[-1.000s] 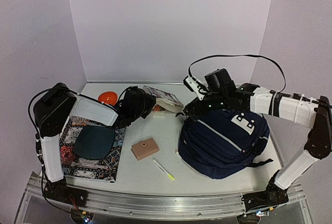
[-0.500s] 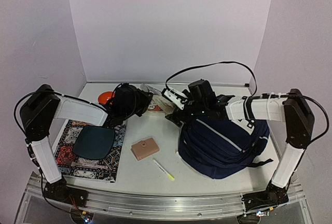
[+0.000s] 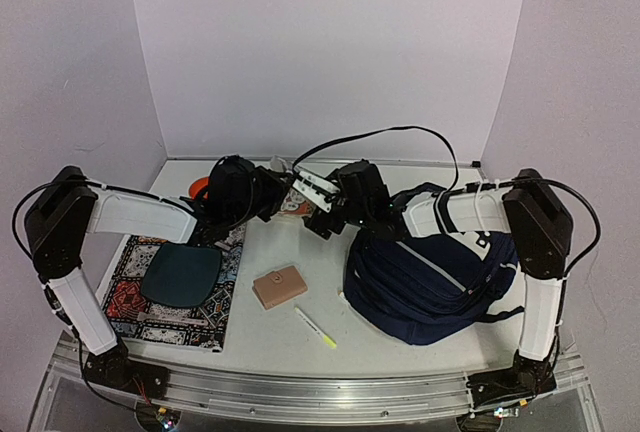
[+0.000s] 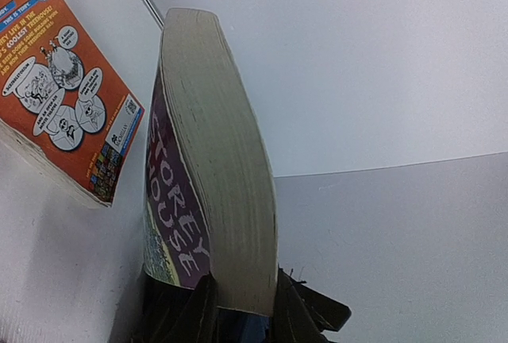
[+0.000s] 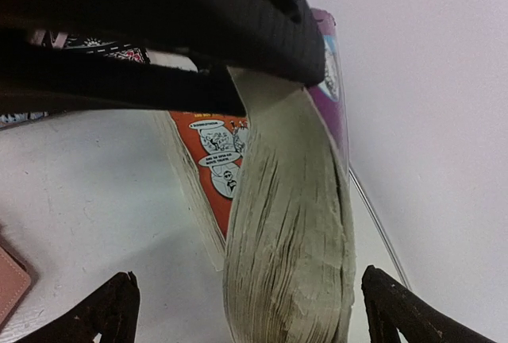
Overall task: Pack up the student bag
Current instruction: Pass from the left arm to the right
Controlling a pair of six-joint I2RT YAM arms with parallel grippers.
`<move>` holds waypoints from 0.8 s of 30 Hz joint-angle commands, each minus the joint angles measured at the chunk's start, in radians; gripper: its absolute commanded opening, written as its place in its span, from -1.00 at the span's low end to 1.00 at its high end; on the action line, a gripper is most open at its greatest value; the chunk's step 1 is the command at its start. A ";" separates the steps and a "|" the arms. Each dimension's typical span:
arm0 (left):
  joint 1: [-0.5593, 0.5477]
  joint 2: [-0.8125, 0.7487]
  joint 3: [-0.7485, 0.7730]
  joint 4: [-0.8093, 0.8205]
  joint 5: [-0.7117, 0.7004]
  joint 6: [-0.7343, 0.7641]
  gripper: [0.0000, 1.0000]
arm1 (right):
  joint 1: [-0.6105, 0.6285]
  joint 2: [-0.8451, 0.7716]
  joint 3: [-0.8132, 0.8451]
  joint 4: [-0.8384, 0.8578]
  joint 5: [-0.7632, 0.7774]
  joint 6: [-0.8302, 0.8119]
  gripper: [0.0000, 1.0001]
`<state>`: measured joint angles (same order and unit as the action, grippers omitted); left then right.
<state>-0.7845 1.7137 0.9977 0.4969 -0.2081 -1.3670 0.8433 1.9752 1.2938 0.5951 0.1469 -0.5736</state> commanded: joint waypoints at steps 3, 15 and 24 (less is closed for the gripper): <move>-0.005 -0.088 -0.004 0.070 -0.006 -0.003 -1.00 | 0.020 -0.033 0.023 0.072 0.039 -0.019 0.97; -0.007 -0.112 0.003 0.046 0.004 -0.001 -1.00 | 0.021 -0.027 0.036 0.043 0.002 -0.019 0.96; -0.009 -0.133 0.008 0.044 0.024 -0.041 -1.00 | 0.021 0.077 0.079 0.072 0.049 -0.030 0.94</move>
<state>-0.7876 1.6498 0.9771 0.4427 -0.2005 -1.3840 0.8600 2.0098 1.3379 0.6291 0.1504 -0.5787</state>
